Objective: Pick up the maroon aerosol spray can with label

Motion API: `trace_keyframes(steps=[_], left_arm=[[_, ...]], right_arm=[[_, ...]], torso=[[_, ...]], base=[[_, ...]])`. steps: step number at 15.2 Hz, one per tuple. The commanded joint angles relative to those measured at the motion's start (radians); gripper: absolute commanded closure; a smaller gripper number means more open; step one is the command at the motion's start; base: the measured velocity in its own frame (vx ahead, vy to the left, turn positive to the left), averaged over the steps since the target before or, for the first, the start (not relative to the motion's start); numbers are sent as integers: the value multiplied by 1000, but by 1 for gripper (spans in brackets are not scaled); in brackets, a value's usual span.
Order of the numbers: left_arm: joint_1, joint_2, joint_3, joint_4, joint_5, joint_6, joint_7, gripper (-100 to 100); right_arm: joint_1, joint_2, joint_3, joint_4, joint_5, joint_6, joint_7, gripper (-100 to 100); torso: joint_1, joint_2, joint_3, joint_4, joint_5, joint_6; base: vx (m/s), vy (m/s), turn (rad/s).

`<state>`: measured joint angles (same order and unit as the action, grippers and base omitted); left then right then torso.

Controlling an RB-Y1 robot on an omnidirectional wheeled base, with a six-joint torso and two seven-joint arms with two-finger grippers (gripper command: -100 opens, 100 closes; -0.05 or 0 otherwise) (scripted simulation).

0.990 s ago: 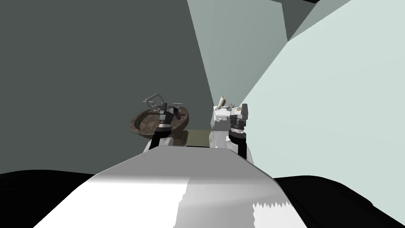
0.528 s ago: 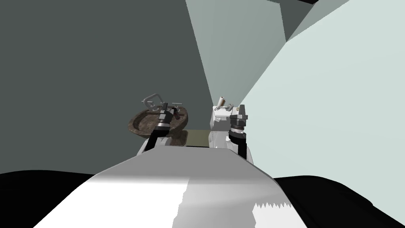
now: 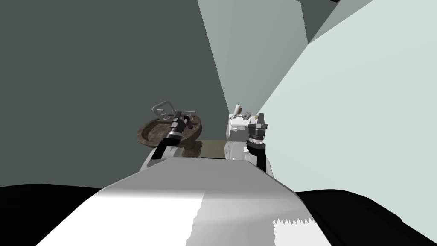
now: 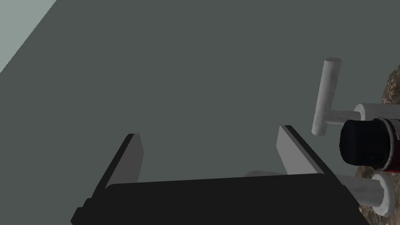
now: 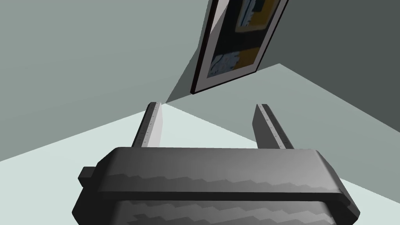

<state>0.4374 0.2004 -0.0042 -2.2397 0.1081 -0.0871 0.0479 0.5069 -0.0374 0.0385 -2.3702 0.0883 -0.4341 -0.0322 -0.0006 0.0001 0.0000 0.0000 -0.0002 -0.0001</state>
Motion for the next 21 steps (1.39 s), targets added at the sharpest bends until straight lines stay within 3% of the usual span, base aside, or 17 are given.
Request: trace_keyframes(steps=[1,2,4,5,7,8,10,11,13,20,21], left_arm=[[-4,9,6,-2,10,31,3,-100],[-11,34,20,-6,38,65,9,-100],[-11,34,20,-6,38,88,9,-100],[-19,59,35,-11,68,121,15,-100],[-19,59,35,-11,68,147,15,-100],[-27,85,50,-15,99,178,21,-100],[-27,85,50,-15,99,210,21,-100],[-36,111,67,-20,132,237,27,-100],[-36,111,67,-20,132,275,27,-100],[-36,111,67,-20,132,275,27,-100],[-50,127,84,-33,160,318,23,-100]], right_arm=[[0,0,0,0,0,0,0,0],[0,0,0,0,0,0,0,0],[0,0,0,0,0,0,0,0],[0,0,0,0,0,0,0,0],[0,0,0,0,0,0,0,0],[0,0,0,0,0,0,0,0],[0,0,0,0,0,0,0,0],[0,0,0,0,0,0,0,0],[0,0,0,0,0,0,0,0],[0,0,0,0,0,0,0,0],[0,0,0,0,0,0,0,0]], torso=[[0,0,0,0,0,0],[0,0,0,0,0,0],[1,0,0,0,0,0],[1,0,0,0,0,0],[1,0,0,0,0,0],[1,0,0,0,0,0],[1,0,0,0,0,0],[0,0,0,0,0,0],[1,0,0,0,0,0],[1,0,0,0,0,0],[1,0,0,0,0,0]], base=[[0,0,0],[0,0,0],[0,0,0],[-7,-6,22],[-3,-3,11],[0,0,0],[-6,-6,20],[-7,-7,23],[-2,-2,7],[1,1,-2],[10,11,-16]])
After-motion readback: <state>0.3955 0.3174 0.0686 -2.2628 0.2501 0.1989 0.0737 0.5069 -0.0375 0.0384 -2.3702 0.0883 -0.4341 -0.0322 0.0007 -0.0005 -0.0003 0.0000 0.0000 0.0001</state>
